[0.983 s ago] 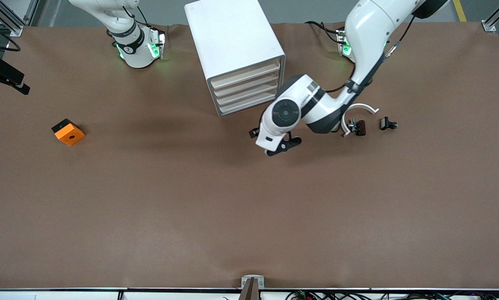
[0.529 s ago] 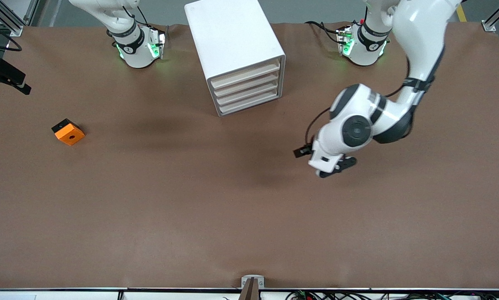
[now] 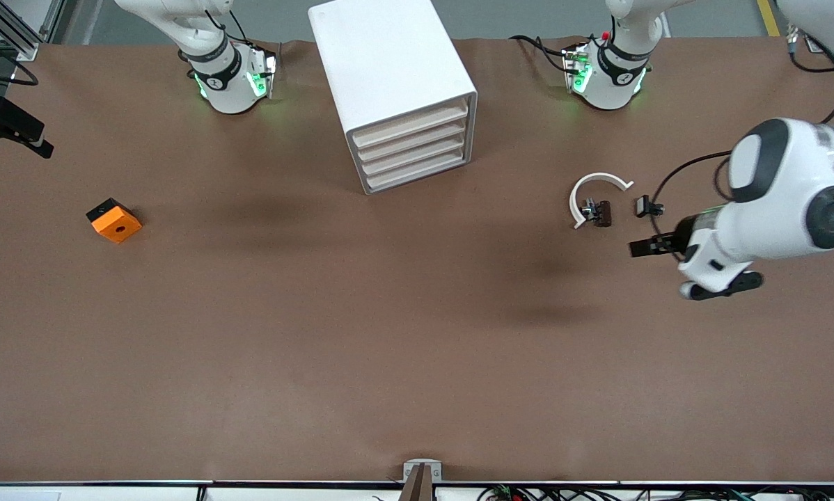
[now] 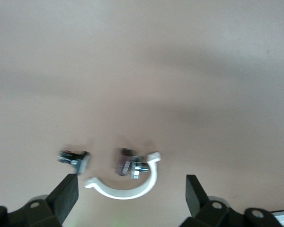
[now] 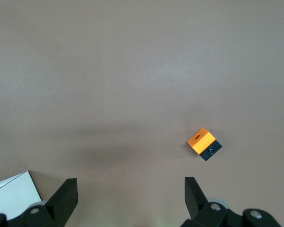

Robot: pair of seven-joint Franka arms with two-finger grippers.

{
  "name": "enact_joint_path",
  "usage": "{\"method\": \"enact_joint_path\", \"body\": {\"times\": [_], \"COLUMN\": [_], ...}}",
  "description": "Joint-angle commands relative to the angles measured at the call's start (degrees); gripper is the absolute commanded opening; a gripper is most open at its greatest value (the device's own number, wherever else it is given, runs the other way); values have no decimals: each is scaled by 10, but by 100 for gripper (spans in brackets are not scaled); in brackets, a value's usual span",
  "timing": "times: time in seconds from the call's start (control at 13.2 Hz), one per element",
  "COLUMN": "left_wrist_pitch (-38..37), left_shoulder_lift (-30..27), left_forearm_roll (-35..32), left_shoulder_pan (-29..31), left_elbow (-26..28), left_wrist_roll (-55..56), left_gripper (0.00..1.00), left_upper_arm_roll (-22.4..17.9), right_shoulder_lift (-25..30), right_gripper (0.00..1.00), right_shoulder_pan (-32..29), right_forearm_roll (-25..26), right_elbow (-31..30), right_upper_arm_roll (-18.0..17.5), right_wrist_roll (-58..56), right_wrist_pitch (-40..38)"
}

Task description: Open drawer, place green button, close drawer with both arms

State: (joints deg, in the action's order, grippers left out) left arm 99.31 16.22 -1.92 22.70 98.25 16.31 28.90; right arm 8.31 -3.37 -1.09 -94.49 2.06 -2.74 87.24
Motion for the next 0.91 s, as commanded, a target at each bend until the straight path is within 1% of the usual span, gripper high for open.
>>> {"method": "enact_joint_path", "body": {"times": [0.0,0.23,0.38,0.6,0.76,0.83], "left_wrist_pitch": [-4,-7,-11,-28,-29,-29], "left_shoulder_lift": [-59,-103,-130,-180,-200,-200], "left_forearm_roll": [-5,7,20,25,46,47], "left_shoulder_pan": [48,102,116,116,112,93], "left_elbow": [19,19,19,19,16,10], "left_wrist_roll": [-80,-163,-184,-188,-188,-188], "left_gripper": [100,100,100,100,100,100], "left_upper_arm_roll": [11,11,9,8,4,-14], "right_shoulder_lift": [12,11,12,12,11,11], "right_gripper": [100,100,100,100,100,100], "right_shoulder_pan": [0,1,1,1,1,1], "right_forearm_roll": [-2,-2,-2,-2,-2,-2], "right_elbow": [-10,-10,-10,-10,-10,-10], "right_upper_arm_roll": [0,0,0,0,0,0], "right_wrist_roll": [-2,-2,-2,-1,0,0], "right_wrist_pitch": [4,4,4,4,4,4]}}
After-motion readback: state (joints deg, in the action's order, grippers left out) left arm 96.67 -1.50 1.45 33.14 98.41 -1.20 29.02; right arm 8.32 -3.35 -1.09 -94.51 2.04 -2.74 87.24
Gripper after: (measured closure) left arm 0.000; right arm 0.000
